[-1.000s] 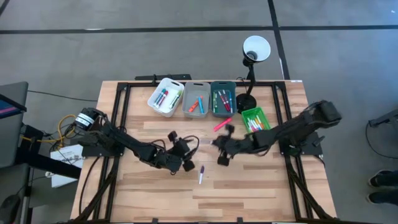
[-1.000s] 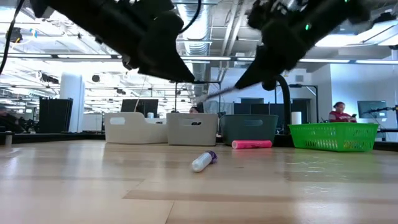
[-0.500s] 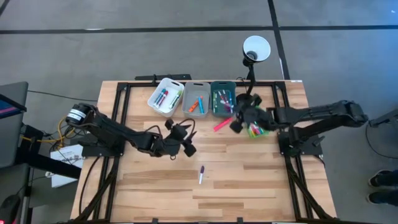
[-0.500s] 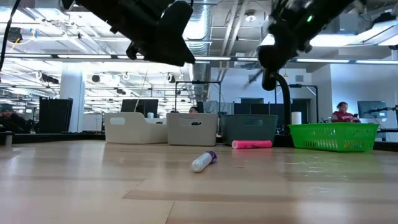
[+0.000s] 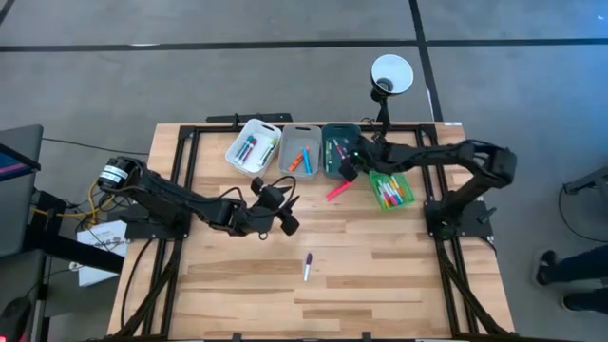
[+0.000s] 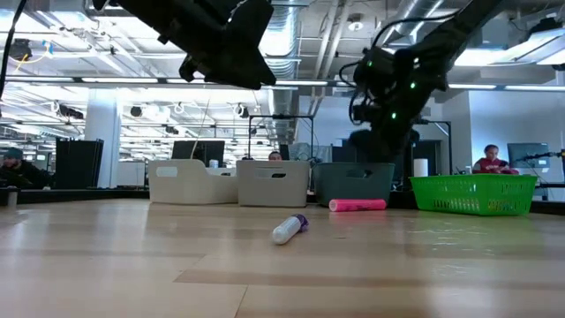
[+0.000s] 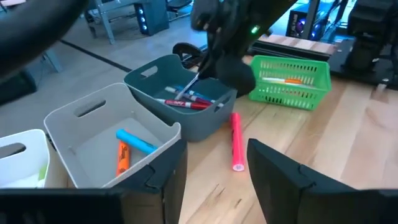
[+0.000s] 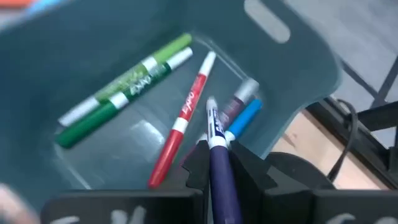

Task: Pick & Place Markers
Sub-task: Put the dark blue marker pen into the blue bin, then put the dark blue highlighter pen into the green bin

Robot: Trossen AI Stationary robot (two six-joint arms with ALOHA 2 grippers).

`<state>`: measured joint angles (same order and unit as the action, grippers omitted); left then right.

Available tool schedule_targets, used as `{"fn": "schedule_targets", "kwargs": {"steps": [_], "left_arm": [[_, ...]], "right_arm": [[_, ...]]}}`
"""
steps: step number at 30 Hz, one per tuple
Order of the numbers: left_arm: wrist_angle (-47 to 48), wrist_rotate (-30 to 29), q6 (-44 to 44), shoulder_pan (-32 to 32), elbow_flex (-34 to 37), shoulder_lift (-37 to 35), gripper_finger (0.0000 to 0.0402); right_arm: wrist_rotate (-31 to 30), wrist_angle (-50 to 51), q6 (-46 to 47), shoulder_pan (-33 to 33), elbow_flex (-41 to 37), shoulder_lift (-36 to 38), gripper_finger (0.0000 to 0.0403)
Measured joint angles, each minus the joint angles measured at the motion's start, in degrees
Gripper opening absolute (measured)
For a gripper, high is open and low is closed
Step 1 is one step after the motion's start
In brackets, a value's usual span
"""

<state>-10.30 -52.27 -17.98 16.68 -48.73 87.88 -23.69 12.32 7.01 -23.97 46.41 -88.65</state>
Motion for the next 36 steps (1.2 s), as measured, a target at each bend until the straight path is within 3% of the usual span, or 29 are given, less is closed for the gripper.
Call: {"fn": "schedule_targets", "kwargs": {"steps": [4,13,18,21,26,33,36], "left_arm": [[-0.04,1.74,-0.76,0.21,0.64,-0.02,0.0162],[-0.39,2.29,-5.45,0.19,1.95,0.00,0.0150],[-1.06,3.19,-8.54,-0.55,1.95,0.02,0.0147],[-1.17,4.92,-10.77,-1.37,1.95,0.02,0.0147],[-2.22,12.81,-12.67,-2.26,1.88,1.24,0.0147],[-9.53,27.39,-16.22,0.07,1.50,10.26,0.0148],[-9.87,28.24,-16.20,2.39,-0.57,13.05,0.0148]], "right_arm": [[-0.30,-1.19,-2.71,-0.24,0.02,-2.15,0.0045],[-0.26,-1.36,-8.79,-0.56,0.02,-2.41,0.0167],[-0.23,0.06,-14.44,0.05,1.48,-1.19,0.0205],[-0.30,2.40,-16.13,1.72,3.39,1.09,0.0209],[-0.30,3.75,-20.67,5.60,5.99,6.94,0.0198],[-0.23,4.03,-22.08,9.33,6.56,15.96,0.0176],[-0.22,3.95,-22.08,10.04,6.56,18.15,0.0169]]}}
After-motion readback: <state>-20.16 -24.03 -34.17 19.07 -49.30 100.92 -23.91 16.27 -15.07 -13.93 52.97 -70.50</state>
